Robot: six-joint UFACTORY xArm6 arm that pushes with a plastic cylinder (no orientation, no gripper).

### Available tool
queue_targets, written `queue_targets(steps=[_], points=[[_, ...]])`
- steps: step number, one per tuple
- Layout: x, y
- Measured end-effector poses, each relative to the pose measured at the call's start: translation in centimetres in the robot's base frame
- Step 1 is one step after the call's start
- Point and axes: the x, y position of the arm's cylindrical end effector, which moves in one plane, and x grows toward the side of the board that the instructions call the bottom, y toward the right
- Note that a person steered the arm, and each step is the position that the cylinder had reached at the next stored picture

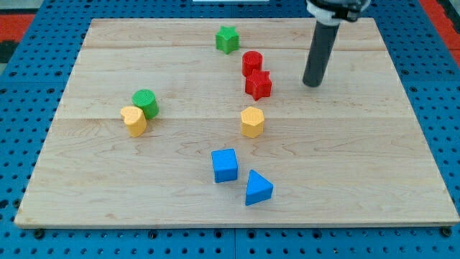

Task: Place the red star at the center of the board

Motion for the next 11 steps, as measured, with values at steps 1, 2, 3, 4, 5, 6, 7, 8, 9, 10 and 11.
queue_targets(steps=[1,2,3,4,5,6,7,8,9,10,11], points=[[-2.6,-5.5],[-1.1,-8.8],[2.4,-8.2],[2.7,-6.6],[3.3,-1.7],[6.7,-2.0],[6.6,-7.0],[6.3,-9.4],[6.3,-7.2],[5.1,-4.9],[2.5,-4.6]])
